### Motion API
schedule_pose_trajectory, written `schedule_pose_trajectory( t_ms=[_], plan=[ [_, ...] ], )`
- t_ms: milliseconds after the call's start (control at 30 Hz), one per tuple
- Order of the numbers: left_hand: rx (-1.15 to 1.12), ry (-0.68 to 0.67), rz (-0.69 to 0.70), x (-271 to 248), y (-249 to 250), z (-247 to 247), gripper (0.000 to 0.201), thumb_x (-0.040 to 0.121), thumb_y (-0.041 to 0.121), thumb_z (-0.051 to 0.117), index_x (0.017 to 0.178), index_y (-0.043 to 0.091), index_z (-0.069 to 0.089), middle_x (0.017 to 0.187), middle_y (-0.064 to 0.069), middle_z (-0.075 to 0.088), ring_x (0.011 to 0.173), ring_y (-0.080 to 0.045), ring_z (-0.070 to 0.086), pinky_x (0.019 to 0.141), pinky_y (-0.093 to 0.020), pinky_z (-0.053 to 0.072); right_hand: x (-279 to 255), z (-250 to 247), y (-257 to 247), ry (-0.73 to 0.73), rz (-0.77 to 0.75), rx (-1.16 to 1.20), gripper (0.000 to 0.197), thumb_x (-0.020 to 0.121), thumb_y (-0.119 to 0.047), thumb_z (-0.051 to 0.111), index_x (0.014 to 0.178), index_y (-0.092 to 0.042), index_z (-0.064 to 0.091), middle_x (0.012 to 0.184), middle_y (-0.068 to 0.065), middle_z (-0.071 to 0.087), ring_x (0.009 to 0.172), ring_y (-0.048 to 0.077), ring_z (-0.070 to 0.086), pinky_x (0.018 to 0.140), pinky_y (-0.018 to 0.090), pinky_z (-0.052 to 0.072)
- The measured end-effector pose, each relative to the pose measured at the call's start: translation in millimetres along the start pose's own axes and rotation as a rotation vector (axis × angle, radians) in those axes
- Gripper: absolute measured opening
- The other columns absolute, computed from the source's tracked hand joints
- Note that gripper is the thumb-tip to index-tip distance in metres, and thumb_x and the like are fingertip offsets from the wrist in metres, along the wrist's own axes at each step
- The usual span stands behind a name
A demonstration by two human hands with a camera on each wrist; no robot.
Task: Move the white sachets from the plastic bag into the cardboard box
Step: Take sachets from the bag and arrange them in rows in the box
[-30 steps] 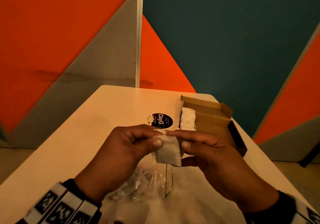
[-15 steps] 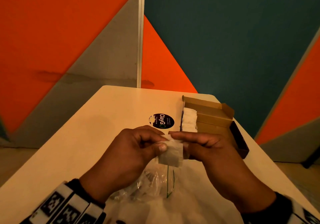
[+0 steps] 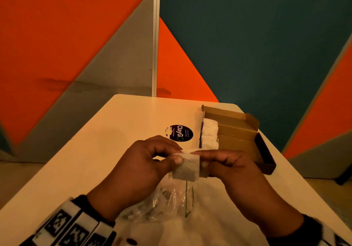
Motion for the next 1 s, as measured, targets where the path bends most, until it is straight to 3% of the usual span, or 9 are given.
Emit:
schedule_pose_trajectory(
  t_ms=[100,200,300,400,467,667,833,933,1000],
  plan=[
    [0.061,-0.016,0.008,1,2,-3,0.01,0.086,0.016,0.072,0.079,0.022,0.077,0.096,0.014,0.072,0.091,-0.002,0.068,0.081,-0.018,0.052,0,-3,3,-0.005,0.004,-0.006,0.046,0.092,-0.006,0.056,0.075,-0.042,0.078,0.088,-0.018,0.076,0.088,-0.005,0.067,0.068,0.008,0.05],
    [0.207,-0.071,0.018,2,6,-3,0.009,0.087,0.023,0.072,0.079,0.027,0.076,0.101,0.02,0.068,0.093,0.004,0.065,0.079,-0.014,0.049,0,-1,-1,-0.044,-0.014,-0.022,0.019,0.087,-0.026,0.063,0.087,-0.037,0.079,0.095,-0.019,0.075,0.095,-0.004,0.067,0.082,0.016,0.05],
    [0.57,-0.187,0.097,2,13,5,0.006,0.09,0.034,0.067,0.091,0.035,0.072,0.116,0.027,0.052,0.102,0.008,0.052,0.082,-0.005,0.039,4,3,1,-0.083,0.004,-0.202,0.015,0.076,-0.046,0.067,0.087,-0.045,0.076,0.092,-0.031,0.071,0.093,-0.013,0.063,0.079,0.013,0.048],
    [0.791,-0.26,0.138,1,18,11,0.015,0.094,0.042,0.059,0.104,0.039,0.069,0.131,0.029,0.029,0.105,0.01,0.033,0.082,-0.006,0.031,9,8,5,-0.069,0.024,-0.408,0.014,0.085,-0.037,0.07,0.082,-0.05,0.074,0.087,-0.032,0.07,0.086,-0.013,0.062,0.076,0.012,0.049],
    [0.806,-0.248,0.13,1,21,11,0.014,0.093,0.045,0.06,0.102,0.04,0.069,0.134,0.03,0.027,0.104,0.01,0.032,0.084,-0.011,0.031,10,7,8,-0.031,0.022,-0.465,0.017,0.087,-0.034,0.069,0.079,-0.049,0.072,0.084,-0.032,0.068,0.085,-0.015,0.059,0.076,0.01,0.046],
    [0.67,-0.18,0.13,2,21,6,0.009,0.088,0.04,0.068,0.083,0.044,0.063,0.118,0.029,0.044,0.107,0.007,0.047,0.081,-0.003,0.032,8,6,12,-0.055,0.012,-0.565,0.005,0.082,-0.039,0.072,0.087,-0.041,0.075,0.088,-0.031,0.065,0.087,-0.008,0.058,0.075,0.009,0.044],
    [0.694,-0.173,0.098,6,25,-6,0.007,0.093,0.031,0.063,0.091,0.034,0.068,0.097,0.02,0.062,0.092,0.002,0.056,0.08,-0.013,0.044,9,-4,11,-0.051,0.017,-0.655,0.006,0.084,-0.038,0.071,0.089,-0.039,0.074,0.081,-0.034,0.059,0.082,-0.008,0.057,0.069,0.004,0.042],
    [0.713,-0.204,0.003,8,19,-22,0.012,0.095,0.028,0.059,0.09,0.035,0.068,0.084,0.025,0.063,0.084,0.006,0.059,0.066,-0.006,0.043,11,-15,10,-0.034,0.011,-0.707,0.006,0.082,-0.039,0.072,0.088,-0.042,0.073,0.079,-0.034,0.058,0.08,-0.005,0.058,0.069,0.007,0.046],
    [0.703,-0.237,-0.052,9,11,-33,0.013,0.095,0.03,0.06,0.089,0.038,0.068,0.084,0.027,0.065,0.085,0.01,0.058,0.065,-0.007,0.042,13,-21,8,-0.016,-0.008,-0.731,0.006,0.082,-0.039,0.072,0.084,-0.045,0.071,0.082,-0.034,0.058,0.081,-0.004,0.058,0.07,0.011,0.048]
  ],
)
Point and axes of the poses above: each hand's wrist, its own x-axis towards the middle knuckle, its own z-axis out of the palm, y = z × x, the point moved 6 cm from there along x, towards the middle knuckle
